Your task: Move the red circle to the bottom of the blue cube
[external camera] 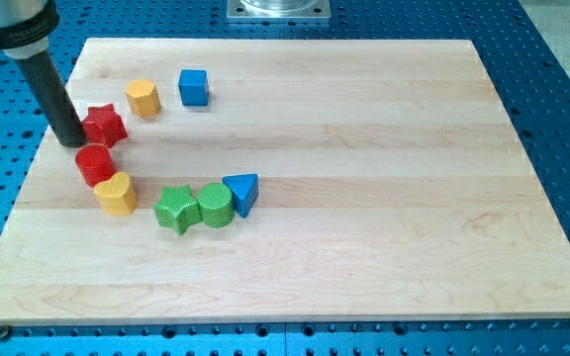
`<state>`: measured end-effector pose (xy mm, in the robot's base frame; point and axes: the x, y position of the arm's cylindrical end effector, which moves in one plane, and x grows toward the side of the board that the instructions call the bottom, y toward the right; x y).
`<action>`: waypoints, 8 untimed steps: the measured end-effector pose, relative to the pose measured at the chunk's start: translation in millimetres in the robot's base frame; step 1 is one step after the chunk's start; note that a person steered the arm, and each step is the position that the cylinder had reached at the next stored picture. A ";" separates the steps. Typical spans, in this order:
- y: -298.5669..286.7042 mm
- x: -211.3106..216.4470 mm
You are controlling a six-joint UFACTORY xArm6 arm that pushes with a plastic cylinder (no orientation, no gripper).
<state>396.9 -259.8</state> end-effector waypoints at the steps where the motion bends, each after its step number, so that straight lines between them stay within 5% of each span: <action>1: 0.0 4.5; 2: -9.9 29.0; 3: 12.7 105.9; 4: 14.7 117.0; 6: 60.1 74.5; 8: 16.6 64.4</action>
<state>461.3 -243.2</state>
